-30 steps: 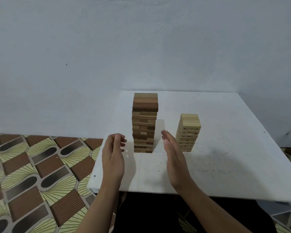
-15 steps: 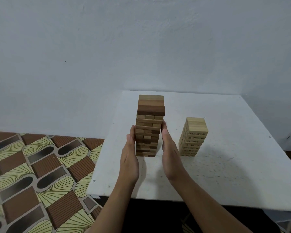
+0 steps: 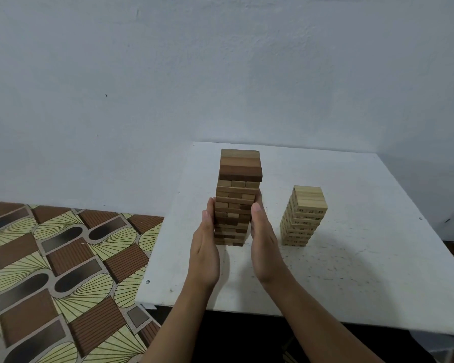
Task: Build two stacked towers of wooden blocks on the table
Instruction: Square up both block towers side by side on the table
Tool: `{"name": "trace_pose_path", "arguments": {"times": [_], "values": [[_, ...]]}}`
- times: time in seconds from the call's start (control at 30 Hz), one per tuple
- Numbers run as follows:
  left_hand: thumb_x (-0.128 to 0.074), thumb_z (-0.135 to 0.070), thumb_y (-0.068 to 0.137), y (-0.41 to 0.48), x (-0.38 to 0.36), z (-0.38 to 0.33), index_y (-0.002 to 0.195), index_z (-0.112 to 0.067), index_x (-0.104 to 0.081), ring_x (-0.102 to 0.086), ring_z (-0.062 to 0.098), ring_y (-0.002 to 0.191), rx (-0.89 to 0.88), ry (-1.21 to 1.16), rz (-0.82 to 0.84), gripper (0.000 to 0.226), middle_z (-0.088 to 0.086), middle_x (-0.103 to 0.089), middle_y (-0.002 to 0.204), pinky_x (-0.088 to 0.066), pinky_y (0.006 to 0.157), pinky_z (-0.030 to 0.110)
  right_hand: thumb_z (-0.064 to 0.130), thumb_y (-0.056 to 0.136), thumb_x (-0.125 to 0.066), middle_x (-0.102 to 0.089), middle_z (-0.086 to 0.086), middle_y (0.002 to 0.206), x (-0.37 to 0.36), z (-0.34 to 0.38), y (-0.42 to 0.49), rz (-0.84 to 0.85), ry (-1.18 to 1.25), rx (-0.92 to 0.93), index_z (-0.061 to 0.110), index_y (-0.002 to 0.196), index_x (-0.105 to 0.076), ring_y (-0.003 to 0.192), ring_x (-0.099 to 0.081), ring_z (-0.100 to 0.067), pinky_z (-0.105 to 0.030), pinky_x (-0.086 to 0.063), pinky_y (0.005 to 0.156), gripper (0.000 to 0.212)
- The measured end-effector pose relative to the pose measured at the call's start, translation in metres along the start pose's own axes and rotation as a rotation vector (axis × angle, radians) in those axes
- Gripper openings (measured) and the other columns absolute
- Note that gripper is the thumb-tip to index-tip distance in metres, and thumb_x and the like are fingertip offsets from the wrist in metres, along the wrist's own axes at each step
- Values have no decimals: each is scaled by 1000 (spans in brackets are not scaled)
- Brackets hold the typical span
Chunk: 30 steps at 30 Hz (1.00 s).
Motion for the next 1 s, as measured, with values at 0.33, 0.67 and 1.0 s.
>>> {"name": "trace_pose_path", "arguments": {"times": [0.33,0.67,1.0], "values": [[-11,-49,107,0,-1,-1,152,-35,-42,-49,2,134,-15,12,3,56,-11,-60,140,-38,118,32,71,95,-24,-33,9,161,-1,-6,1,-6,-17,-20,32,160,-20,149,-27,-5,-45,-25,124,76],[-13,-47,107,-2,-3,-3,152,-33,-43,-51,-1,131,-27,11,11,55,-14,-61,136,-39,112,20,77,93,-27,-29,6,163,-3,-10,1,-9,-13,-7,32,160,-19,151,-22,-9,-49,-22,124,81],[-15,-65,101,4,4,6,156,-35,-35,-34,-4,144,-14,51,14,66,-14,-45,155,-26,123,32,66,97,-24,-26,12,164,1,-7,-1,-9,8,8,29,161,-16,151,-19,-3,-44,-18,126,74]]}}
Point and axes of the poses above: each hand's wrist, its own y-axis towards the middle knuckle, its own x-axis out of the back of the hand, z = x × y, the point moved 10 cm from there along y, towards the middle knuckle
